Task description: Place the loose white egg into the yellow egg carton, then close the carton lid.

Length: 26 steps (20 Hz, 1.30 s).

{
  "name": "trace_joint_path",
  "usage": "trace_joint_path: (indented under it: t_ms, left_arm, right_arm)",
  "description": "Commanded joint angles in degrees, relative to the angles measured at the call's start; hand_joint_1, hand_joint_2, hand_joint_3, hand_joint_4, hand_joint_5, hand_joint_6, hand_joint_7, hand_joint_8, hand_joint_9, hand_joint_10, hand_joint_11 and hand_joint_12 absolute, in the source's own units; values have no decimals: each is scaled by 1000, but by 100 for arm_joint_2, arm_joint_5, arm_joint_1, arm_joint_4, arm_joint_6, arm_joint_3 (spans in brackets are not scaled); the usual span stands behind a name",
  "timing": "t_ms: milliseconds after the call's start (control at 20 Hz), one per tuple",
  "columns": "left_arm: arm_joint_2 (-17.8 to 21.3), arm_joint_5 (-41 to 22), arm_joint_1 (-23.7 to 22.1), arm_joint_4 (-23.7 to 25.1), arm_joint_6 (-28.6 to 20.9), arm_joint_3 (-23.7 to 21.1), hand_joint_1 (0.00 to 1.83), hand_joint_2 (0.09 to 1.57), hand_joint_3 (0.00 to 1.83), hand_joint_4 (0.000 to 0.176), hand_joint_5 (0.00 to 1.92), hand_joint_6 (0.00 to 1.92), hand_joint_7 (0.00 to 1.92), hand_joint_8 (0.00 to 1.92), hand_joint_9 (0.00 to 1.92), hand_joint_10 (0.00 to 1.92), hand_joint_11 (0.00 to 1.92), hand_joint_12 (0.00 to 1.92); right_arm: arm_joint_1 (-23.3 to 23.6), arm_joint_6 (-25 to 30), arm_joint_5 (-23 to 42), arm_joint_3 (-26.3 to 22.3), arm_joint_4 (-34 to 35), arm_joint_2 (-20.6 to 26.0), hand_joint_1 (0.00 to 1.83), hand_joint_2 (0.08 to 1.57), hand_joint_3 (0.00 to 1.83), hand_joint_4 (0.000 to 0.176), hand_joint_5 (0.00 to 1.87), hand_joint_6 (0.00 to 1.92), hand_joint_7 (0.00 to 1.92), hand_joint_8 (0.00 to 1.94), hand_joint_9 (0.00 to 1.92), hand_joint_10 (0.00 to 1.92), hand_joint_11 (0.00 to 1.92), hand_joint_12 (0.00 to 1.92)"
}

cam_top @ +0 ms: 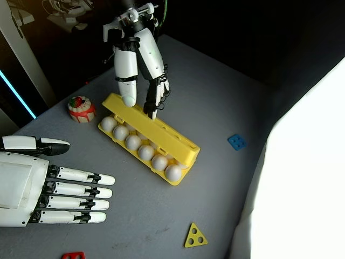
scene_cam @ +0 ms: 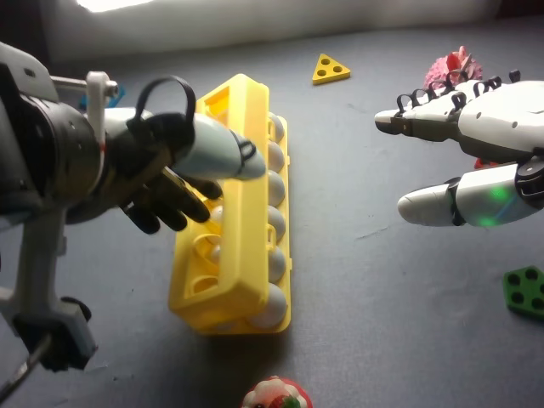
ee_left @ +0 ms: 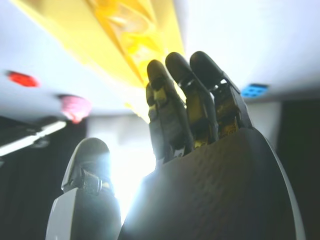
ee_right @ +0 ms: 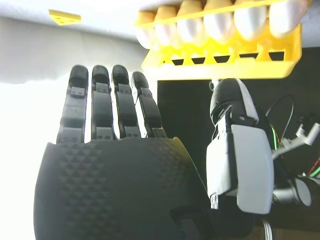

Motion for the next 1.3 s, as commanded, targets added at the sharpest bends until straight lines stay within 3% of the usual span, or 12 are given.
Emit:
trace_joint_path:
  t_ms: [0,200,350,800,900,1050,1250]
  left_arm:
    - [-8,200,13,234,-14,-44,222,1272,0,0,537,15,650,17,304,852,8,1479]
    - [-18,418,261,259,-10,-213,206,1279,2,0,524,9,636,11,292,854,1,1479]
    - [-71,548,412,321,-9,-283,209,1281,2,0,506,1,621,4,275,856,0,1482]
    - [-225,737,559,429,-8,-323,219,1275,0,0,496,2,637,11,298,845,0,1485]
    - [-224,750,541,461,-5,-315,225,1271,0,0,506,6,638,11,304,840,1,1490]
    - [-222,750,400,461,250,-228,228,1268,0,0,524,13,644,13,311,835,3,1493]
    - [-204,769,72,461,1042,79,250,1263,0,0,523,11,636,9,303,835,0,1488]
  right_arm:
    - [103,-1,640,-12,-28,33,227,1150,0,0,139,3,180,3,139,15,0,384]
    - [103,-3,649,-12,-28,32,208,1164,3,0,131,1,165,0,126,6,0,264]
    - [103,-6,651,-14,-28,32,228,1158,0,0,125,2,173,1,132,5,0,395]
    - [102,-19,665,-17,-28,34,243,1161,2,0,133,3,169,0,127,3,0,283]
    - [102,-26,665,-22,-28,33,251,1154,0,0,165,11,184,3,144,9,0,340]
    - [100,-32,666,-27,-28,34,254,1147,0,0,172,6,214,5,165,13,0,540]
    - [94,-42,666,-34,-28,35,236,1142,0,0,171,2,202,0,156,7,0,579]
